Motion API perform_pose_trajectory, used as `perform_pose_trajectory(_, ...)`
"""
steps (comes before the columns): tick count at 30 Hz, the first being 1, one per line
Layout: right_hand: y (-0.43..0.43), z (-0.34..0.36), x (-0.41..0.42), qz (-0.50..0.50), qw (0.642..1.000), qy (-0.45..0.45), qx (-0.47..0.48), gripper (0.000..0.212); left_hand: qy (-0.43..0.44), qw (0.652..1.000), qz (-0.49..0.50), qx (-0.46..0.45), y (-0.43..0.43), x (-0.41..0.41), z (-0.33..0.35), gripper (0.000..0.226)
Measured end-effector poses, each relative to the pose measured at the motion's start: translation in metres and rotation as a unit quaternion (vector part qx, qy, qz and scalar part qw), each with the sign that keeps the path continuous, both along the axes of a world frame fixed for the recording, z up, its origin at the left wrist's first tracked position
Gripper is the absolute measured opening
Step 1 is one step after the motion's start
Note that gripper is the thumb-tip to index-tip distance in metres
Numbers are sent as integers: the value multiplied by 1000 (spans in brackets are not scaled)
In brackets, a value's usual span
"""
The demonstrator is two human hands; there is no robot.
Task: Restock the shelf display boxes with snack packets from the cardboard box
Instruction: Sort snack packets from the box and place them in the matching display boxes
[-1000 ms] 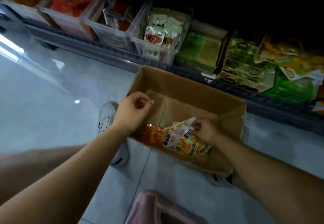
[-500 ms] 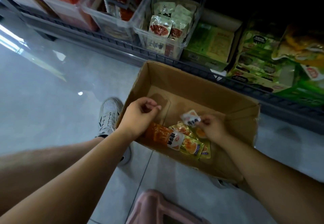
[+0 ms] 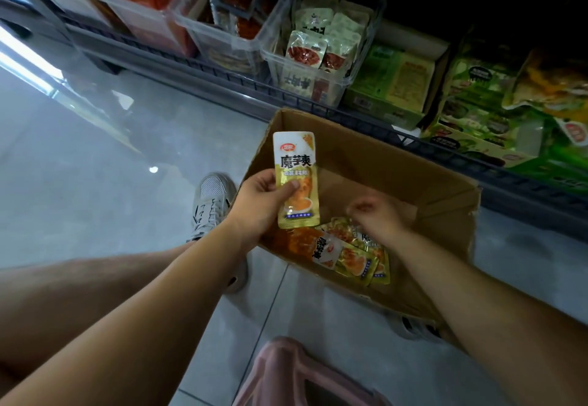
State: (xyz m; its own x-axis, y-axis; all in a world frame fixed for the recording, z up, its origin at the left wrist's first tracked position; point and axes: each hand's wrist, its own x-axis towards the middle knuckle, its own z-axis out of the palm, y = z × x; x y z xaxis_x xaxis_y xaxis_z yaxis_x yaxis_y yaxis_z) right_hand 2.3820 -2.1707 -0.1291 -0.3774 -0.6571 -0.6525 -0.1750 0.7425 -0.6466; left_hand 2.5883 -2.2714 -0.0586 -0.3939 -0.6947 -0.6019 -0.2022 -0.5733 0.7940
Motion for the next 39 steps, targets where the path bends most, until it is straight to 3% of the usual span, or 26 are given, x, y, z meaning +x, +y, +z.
perform_pose_trajectory(4, 25, -53, 1, 165, 977, 82, 107, 26, -12, 999, 42, 17, -4, 7, -10, 22)
perform_pose_trajectory(7, 36, -71, 2, 191, 963, 117, 149, 36, -19, 999, 43, 8, -3, 6, -11, 18)
perform_pose_trajectory(11, 44, -74, -1, 211, 960, 98, 157, 13, -33, 999, 30, -6, -2, 6, -15, 17)
perform_pose_trajectory(14, 43, -64, -12, 158, 978, 56, 125, 27, -33, 999, 35, -2, -3, 6, -15, 20)
perform_pose_trajectory(18, 34, -33, -30, 37, 996, 27, 77, 11, -31, 999, 44, 1, -4, 5, -13, 20)
perform_pose_trajectory(23, 19, 25, -38, -62, 998, -16, 10, 8, -38, 999, 28, 0, 1, 4, -8, 20)
perform_pose_trajectory(28, -2, 78, -17, -178, 960, -204, -71, 6, -18, 999, 40, 21, 10, 0, 0, 19)
perform_pose_trajectory(32, -14, 96, 9, -174, 938, -277, -118, 9, 57, 993, 55, 84, 17, -7, 8, 28)
perform_pose_trajectory(34, -17, 93, 20, -152, 948, -254, -122, 12, 78, 994, 42, 66, 20, -11, 8, 35)
perform_pose_trajectory(39, -26, 77, 19, -116, 971, -180, -103, 11, 27, 999, 36, 5, 13, -11, 5, 32)
